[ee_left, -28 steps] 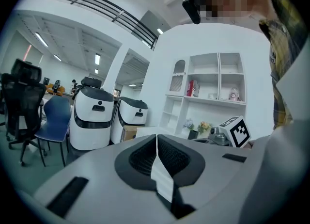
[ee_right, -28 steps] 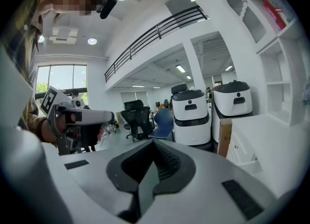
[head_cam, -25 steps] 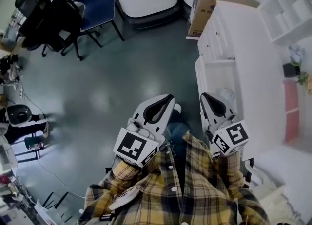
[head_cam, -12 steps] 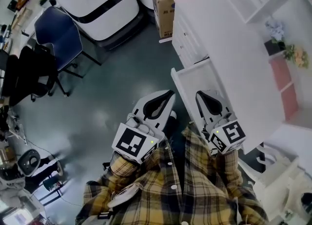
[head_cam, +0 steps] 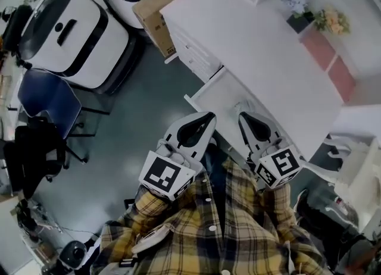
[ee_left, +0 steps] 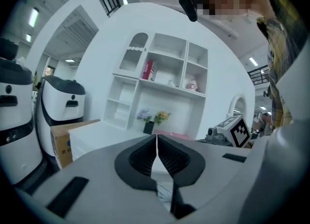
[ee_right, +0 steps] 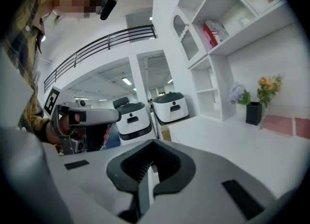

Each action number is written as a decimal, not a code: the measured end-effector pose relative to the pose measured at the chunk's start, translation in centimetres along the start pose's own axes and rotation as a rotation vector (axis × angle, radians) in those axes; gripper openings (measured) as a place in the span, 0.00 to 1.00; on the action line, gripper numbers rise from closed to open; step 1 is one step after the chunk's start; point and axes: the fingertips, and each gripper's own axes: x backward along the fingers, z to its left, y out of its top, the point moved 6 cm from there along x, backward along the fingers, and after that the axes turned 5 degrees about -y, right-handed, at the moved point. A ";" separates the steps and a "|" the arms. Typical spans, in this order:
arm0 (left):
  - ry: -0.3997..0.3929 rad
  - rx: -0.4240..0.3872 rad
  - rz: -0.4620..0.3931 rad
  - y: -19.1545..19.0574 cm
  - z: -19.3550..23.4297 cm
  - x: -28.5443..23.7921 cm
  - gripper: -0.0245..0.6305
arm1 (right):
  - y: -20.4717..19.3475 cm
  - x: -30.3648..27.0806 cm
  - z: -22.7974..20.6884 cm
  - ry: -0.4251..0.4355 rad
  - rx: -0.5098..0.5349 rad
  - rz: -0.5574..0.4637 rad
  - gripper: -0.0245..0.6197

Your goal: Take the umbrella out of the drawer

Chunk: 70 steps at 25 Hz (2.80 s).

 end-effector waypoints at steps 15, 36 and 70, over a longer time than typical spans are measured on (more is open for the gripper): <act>-0.518 -0.042 0.155 1.0 3.1 -9.3 0.08 | -0.8 2.1 -3.9 -0.538 -0.147 -0.022 0.06; -0.757 -0.068 0.279 -0.8 -0.1 -13.4 0.08 | -4.3 6.7 -3.6 -0.783 -0.271 0.012 0.06; -0.906 -0.409 0.590 -10.4 -5.9 -19.1 0.08 | -10.5 9.2 -6.4 -0.813 -0.373 0.104 0.07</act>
